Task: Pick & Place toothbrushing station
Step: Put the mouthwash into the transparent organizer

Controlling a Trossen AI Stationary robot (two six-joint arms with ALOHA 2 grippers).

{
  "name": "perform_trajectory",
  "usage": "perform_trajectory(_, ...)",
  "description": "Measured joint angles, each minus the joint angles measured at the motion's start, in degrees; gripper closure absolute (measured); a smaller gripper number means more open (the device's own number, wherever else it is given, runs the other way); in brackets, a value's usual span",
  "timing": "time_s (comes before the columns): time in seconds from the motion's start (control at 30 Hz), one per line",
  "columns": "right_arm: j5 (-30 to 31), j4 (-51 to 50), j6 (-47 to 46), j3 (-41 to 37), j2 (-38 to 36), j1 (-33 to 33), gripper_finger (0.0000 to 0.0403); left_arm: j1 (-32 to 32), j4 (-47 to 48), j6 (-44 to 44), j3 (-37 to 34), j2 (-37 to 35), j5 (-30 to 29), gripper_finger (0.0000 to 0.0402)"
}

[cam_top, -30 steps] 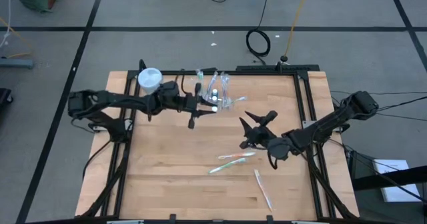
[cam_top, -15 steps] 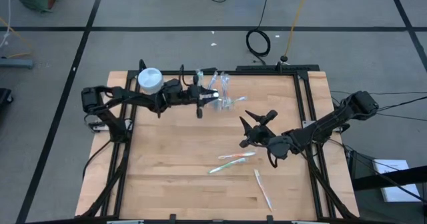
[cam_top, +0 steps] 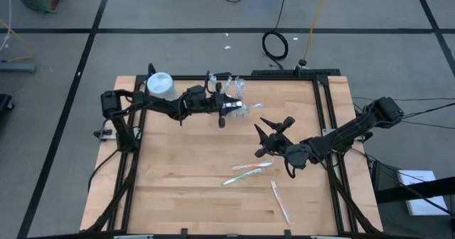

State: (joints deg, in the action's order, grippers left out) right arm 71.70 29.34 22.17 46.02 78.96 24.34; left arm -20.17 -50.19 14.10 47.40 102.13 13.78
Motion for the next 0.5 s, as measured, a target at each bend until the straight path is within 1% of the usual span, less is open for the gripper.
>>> perform_trajectory(0.37,0.01,-0.02,0.00,0.00,0.00,0.00,0.0261,-1.72,5.43,-1.15,-0.04,-0.07,-0.52,0.0315)
perform_trajectory(0.5,0.01,-0.02,0.00,0.00,0.00,0.00,0.0261,-1.68,5.80,-0.95,-0.04,-0.07,-1.18,0.0314)
